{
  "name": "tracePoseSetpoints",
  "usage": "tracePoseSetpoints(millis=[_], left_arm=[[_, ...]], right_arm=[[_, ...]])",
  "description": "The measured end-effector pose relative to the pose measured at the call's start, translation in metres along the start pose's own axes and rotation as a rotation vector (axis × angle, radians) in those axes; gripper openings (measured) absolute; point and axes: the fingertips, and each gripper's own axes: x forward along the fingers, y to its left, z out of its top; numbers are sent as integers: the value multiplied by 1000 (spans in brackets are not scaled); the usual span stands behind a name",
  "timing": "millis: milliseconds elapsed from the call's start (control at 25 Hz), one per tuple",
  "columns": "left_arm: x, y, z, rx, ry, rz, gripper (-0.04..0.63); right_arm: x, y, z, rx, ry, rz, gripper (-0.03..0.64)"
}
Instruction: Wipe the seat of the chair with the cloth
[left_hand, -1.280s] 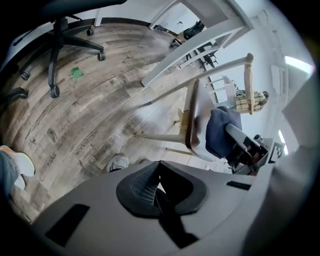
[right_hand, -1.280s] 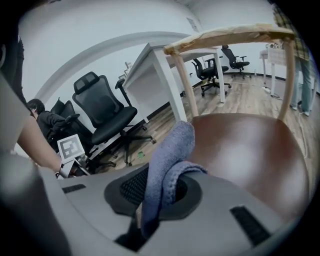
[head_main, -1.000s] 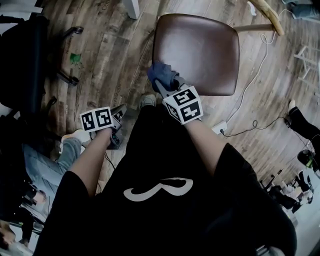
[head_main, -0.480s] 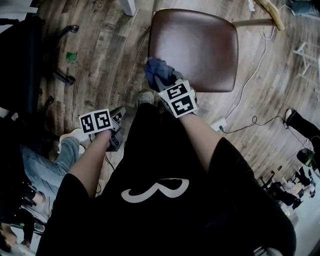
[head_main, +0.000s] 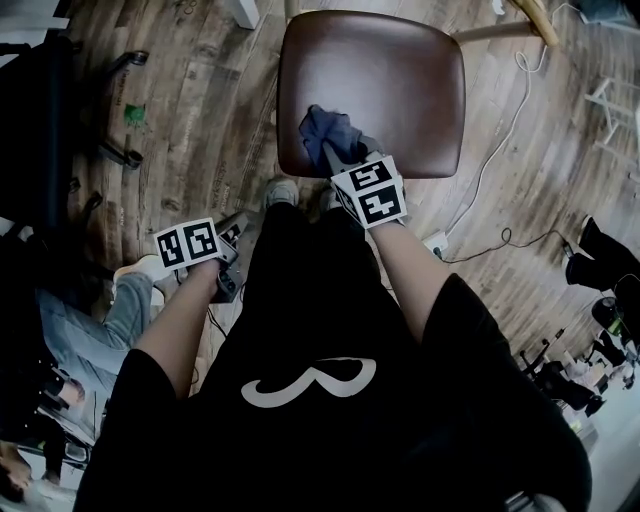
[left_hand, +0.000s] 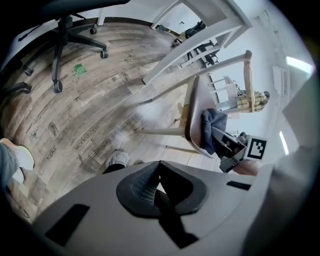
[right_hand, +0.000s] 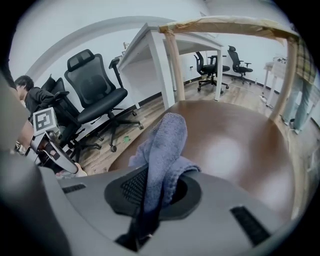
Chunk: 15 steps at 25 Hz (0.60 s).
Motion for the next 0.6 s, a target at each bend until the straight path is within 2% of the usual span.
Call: tracePoseSetpoints(millis=[600], left_arm=[[52,-57,-42,18,22,-10,14]], right_arm=[[-69,-123,-56,96,-12,-165,43]])
